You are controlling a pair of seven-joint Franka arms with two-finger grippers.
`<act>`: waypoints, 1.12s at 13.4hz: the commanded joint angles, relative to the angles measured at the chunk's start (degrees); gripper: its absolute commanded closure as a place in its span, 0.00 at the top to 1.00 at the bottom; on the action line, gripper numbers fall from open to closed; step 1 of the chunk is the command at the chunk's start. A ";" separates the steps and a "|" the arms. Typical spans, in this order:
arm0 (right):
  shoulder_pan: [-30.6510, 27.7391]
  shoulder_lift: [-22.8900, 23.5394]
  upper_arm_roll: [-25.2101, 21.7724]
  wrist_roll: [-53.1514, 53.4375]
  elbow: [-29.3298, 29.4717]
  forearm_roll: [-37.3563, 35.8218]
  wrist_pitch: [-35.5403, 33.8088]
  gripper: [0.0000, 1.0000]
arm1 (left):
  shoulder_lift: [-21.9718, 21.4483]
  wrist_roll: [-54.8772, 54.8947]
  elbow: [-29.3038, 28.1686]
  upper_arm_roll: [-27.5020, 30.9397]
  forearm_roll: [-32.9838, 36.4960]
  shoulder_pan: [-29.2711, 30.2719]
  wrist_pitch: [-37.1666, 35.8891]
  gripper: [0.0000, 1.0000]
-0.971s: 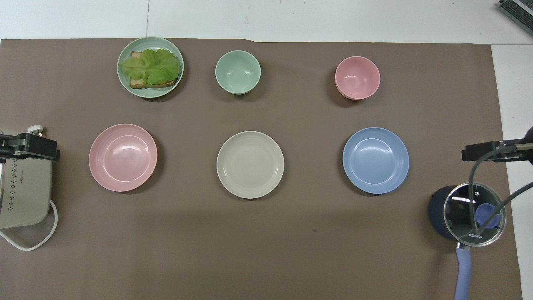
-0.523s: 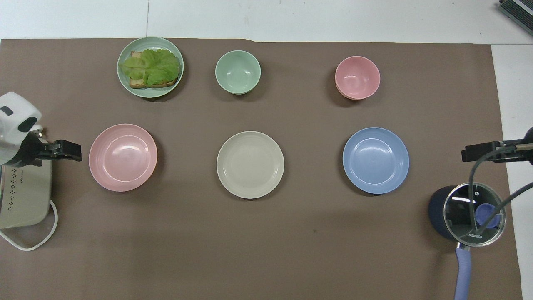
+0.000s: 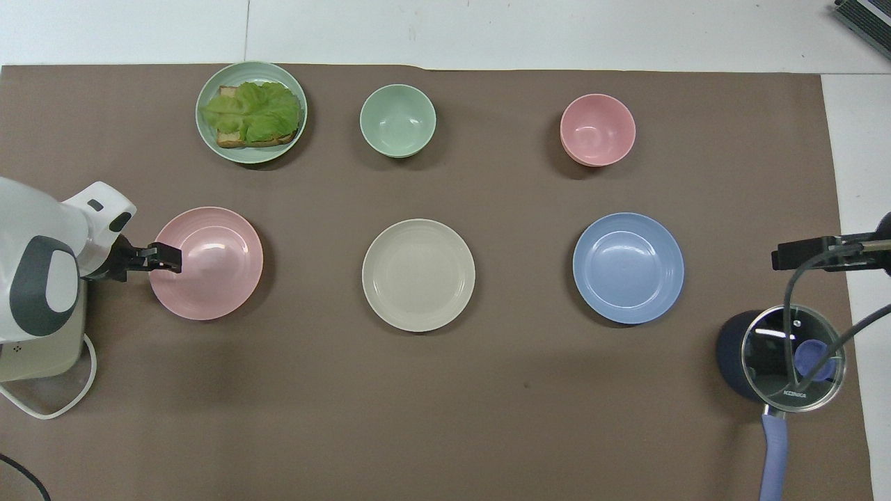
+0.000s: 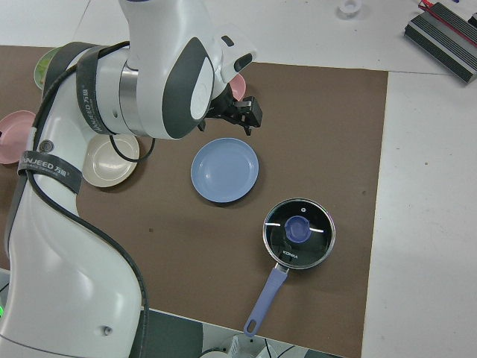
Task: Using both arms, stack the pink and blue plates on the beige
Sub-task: 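Reach the left gripper to the rim of the pink plate, then carry the pink plate with the left gripper onto the beige plate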
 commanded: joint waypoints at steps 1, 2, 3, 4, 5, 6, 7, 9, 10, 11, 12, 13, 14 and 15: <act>-0.35 -1.07 0.06 -1.39 -0.93 -0.66 -0.49 1.00 | -2.94 -0.44 -3.85 -0.38 -0.70 0.65 1.23 1.00; -0.35 -1.07 0.06 -1.39 -0.93 -0.66 -0.49 1.00 | -2.86 -0.53 -4.82 -0.38 -0.70 0.65 1.49 1.00; -0.35 -1.07 0.06 -1.39 -0.93 -0.66 -0.49 1.00 | -2.68 -0.53 -5.26 -0.38 -0.70 0.65 1.84 1.00; -0.35 -1.07 0.06 -1.39 -0.93 -0.66 -0.49 1.00 | -2.59 -0.61 -4.83 -0.38 -0.70 0.74 1.24 0.62; -0.35 -1.07 0.06 -1.39 -0.93 -0.66 -0.49 1.00 | -2.51 -0.35 -4.66 -0.38 -0.70 0.74 0.97 0.13; -0.35 -1.07 0.06 -1.39 -0.93 -0.66 -0.49 1.00 | -2.33 -0.35 -4.39 -0.38 -0.70 0.65 0.79 0.00; -0.35 -1.07 0.06 -1.39 -0.93 -0.66 -0.49 1.00 | -2.24 -0.35 -4.04 -0.38 -0.70 0.65 0.53 0.00; -0.35 -1.07 0.06 -1.39 -0.93 -0.66 -0.49 1.00 | -2.07 -0.35 -3.34 -0.38 -0.70 0.74 -0.70 0.00; -0.35 -1.07 0.06 -1.39 -0.93 -0.66 -0.49 1.00 | -1.98 -0.27 -2.29 -0.38 -0.70 0.74 -1.57 0.00; -0.35 -1.07 0.06 -1.39 -0.93 -0.66 -0.49 1.00 | -2.24 0.08 -1.32 -0.38 -0.70 0.83 -3.84 0.00; -0.35 -1.16 0.06 -1.39 -0.93 -0.66 -0.49 1.00 | -2.85 0.44 0.43 -0.38 -0.70 1.52 -8.13 0.00; -0.35 -1.07 0.06 -1.39 -0.93 -0.66 -0.49 1.00 | -3.38 0.44 3.49 -0.73 -1.40 1.88 -13.22 0.00; -0.35 -1.07 0.06 -1.39 -0.93 -0.66 -0.40 1.00 | -3.65 0.35 7.26 -0.65 -4.19 1.53 -18.49 0.00; -0.35 -1.07 0.06 -1.39 -0.93 -0.66 -0.40 1.00 | -3.73 0.35 10.69 -0.56 -6.48 1.53 -23.16 0.00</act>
